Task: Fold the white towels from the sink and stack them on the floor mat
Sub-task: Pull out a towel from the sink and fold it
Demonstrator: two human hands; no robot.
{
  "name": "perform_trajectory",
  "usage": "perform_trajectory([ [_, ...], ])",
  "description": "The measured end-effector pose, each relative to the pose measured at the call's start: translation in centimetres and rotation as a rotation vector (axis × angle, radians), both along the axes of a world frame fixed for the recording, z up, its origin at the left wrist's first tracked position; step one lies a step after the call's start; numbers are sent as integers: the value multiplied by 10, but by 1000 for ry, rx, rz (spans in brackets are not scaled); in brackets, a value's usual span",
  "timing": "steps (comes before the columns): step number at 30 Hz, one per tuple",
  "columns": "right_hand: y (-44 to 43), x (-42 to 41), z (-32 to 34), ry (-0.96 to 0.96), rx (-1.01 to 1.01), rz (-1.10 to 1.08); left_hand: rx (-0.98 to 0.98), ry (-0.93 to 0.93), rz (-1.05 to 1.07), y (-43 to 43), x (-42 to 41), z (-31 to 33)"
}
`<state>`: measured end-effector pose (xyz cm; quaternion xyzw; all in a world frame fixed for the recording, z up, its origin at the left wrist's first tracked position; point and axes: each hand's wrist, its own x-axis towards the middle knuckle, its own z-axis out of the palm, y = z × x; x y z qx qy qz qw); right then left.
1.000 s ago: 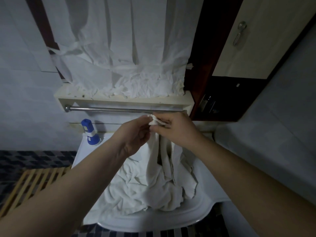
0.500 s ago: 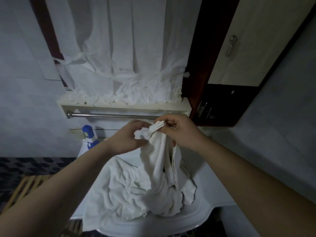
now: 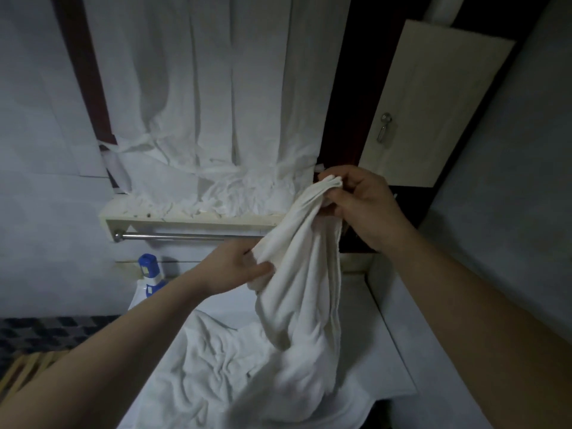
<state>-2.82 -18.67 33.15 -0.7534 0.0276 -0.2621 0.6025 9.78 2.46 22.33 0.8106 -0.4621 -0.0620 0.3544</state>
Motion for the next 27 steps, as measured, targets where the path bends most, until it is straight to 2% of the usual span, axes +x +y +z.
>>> perform_trajectory([
  [6, -13, -1, 24, -126, 94, -166, -308, -268, 416, 4, 18, 45],
  [9, -18, 2, 29, -172, 129, -240, -330, -626, 362, 11, 25, 74],
  [10, -19, 3, 31, -191, 141, -260, -281, -675, 293, 14, 27, 79],
  [12, -20, 6, 30, -208, 153, -269, -113, -624, 175, 18, 34, 85],
  [15, -19, 7, 18, -166, 147, -258, 101, -532, 167, 22, 46, 70],
  [19, -16, 11, 2, -61, 140, -257, 79, -166, 223, 27, 47, 42],
  [20, -16, 12, -1, -29, 136, -250, 89, -126, 208, 28, 47, 37],
  [24, -20, 18, -6, 45, 166, -284, 91, -105, 181, 28, 49, 40],
  [27, -23, 18, 9, -27, 214, -320, -126, -161, 306, 24, 48, 60],
])
